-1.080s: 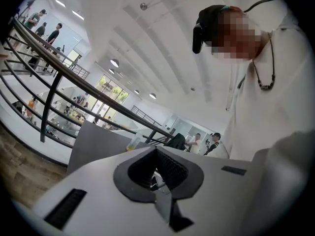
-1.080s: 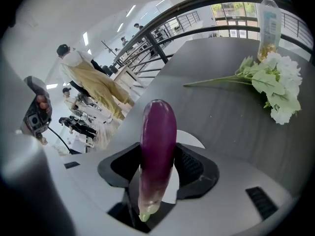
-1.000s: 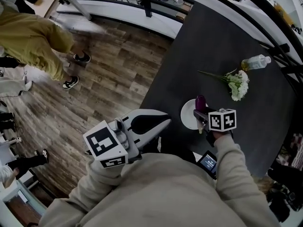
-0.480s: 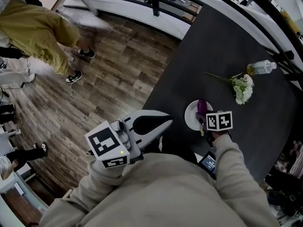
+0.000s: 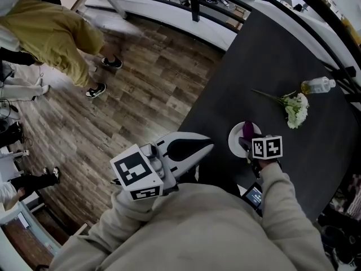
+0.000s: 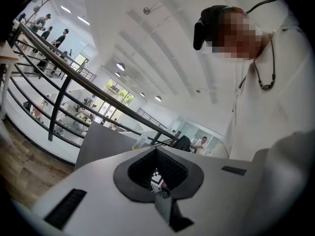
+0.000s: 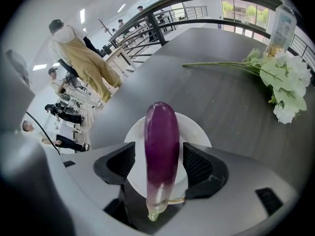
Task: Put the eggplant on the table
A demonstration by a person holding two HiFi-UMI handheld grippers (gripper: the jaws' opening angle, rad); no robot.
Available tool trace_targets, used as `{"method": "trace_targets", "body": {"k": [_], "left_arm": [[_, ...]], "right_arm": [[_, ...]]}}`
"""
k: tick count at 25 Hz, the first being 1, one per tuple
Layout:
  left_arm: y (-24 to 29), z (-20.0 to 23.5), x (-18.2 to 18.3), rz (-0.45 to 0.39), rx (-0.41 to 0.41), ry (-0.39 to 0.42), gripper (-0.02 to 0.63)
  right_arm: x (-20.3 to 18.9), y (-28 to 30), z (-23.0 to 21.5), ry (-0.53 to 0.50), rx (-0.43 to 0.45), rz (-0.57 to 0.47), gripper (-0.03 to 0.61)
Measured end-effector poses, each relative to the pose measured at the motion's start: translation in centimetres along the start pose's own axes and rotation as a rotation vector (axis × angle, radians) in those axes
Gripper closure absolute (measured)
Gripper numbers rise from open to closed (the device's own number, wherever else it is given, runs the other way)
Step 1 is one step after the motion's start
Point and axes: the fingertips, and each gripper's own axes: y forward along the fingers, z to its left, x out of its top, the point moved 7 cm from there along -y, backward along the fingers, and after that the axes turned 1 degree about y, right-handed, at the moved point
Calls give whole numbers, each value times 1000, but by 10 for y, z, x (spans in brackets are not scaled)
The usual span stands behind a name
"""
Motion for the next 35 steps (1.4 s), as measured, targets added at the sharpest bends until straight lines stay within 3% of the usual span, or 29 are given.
{"method": "trace_targets", "body": {"k": [11,16,21,28,33,35], "left_arm": [[9,-7,20,10,-35,50,609],[21,-14,40,18,-87,101,609],[39,-23,62,36,-163,148,609],[76,-41,83,87,-287,190,609],[100,-53,95,113,-379,224,609],[110,-59,97,132,-415,235,609]], "right_arm": [[6,-26,2,67,54,-67,283],[15,-59,5,118,81,-154,284],[31,-114,12,152,184,-312,284],[46,-212,30,75,333,-559,298],[43,-290,51,30,384,-801,366],[38,-315,56,21,373,-878,439]]}}
